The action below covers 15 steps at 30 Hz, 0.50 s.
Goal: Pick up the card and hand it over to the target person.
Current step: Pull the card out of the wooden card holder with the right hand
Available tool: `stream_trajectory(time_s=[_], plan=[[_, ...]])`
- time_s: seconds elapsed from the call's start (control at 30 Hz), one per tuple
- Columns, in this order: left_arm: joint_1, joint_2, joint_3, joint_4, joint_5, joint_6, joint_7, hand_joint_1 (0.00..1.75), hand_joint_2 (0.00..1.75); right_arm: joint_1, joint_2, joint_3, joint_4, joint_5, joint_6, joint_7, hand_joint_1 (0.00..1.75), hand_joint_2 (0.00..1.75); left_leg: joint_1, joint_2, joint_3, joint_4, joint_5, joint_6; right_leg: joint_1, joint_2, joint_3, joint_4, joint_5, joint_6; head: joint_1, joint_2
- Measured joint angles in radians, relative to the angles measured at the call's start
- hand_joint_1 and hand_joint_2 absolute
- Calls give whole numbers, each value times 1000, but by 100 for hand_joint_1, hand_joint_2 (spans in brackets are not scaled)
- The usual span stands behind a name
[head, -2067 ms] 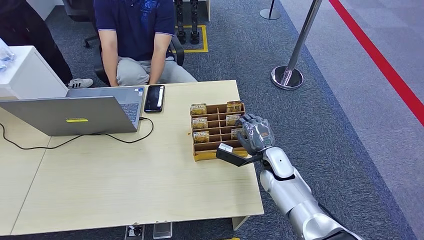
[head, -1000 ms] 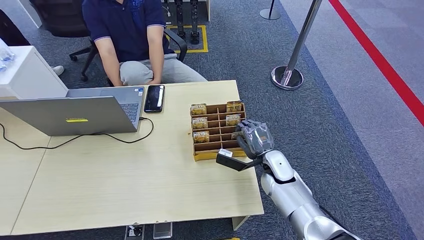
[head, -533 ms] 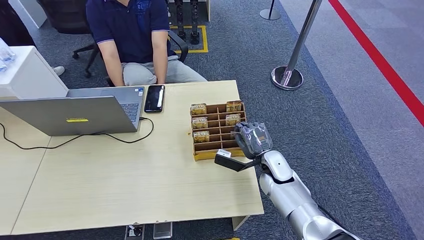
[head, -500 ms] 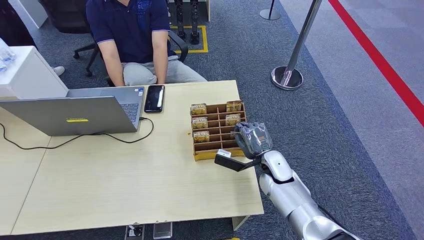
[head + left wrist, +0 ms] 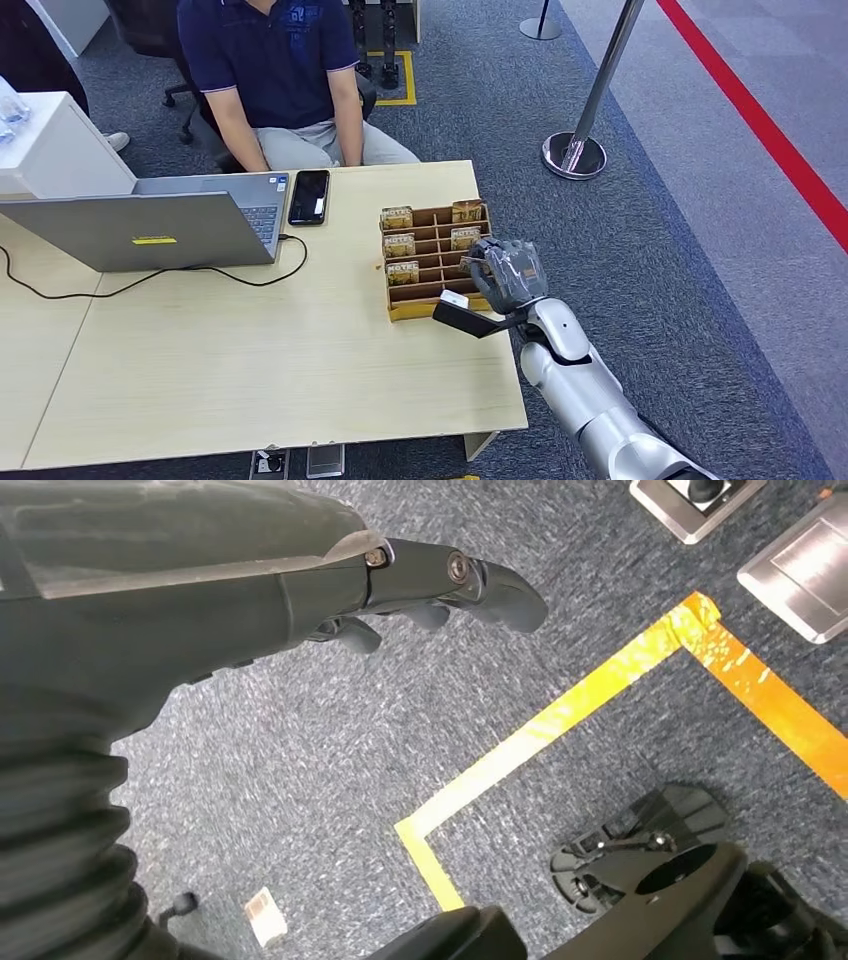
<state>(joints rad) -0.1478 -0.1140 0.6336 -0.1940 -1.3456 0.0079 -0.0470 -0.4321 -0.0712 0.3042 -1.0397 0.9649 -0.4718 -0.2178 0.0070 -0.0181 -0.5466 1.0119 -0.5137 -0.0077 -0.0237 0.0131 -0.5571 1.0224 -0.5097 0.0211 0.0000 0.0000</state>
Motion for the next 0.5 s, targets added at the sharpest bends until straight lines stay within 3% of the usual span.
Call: stream_trajectory(time_s=[0.2, 0.5], plan=[[-11, 6, -9, 0, -7, -8, -4, 0, 175, -2, 4, -17, -101, -35, -7, -9, 175, 175, 0, -1, 0, 1, 0, 0, 0, -1, 0, 0, -1, 0, 0, 0], [-17, 4, -12, 1, -9, -9, -8, 0, 175, -37, 63, 5, -86, -90, 13, -42, 175, 175, 0, 0, 0, 0, 0, 0, 0, 1, 0, 0, 0, 0, 0, 0]])
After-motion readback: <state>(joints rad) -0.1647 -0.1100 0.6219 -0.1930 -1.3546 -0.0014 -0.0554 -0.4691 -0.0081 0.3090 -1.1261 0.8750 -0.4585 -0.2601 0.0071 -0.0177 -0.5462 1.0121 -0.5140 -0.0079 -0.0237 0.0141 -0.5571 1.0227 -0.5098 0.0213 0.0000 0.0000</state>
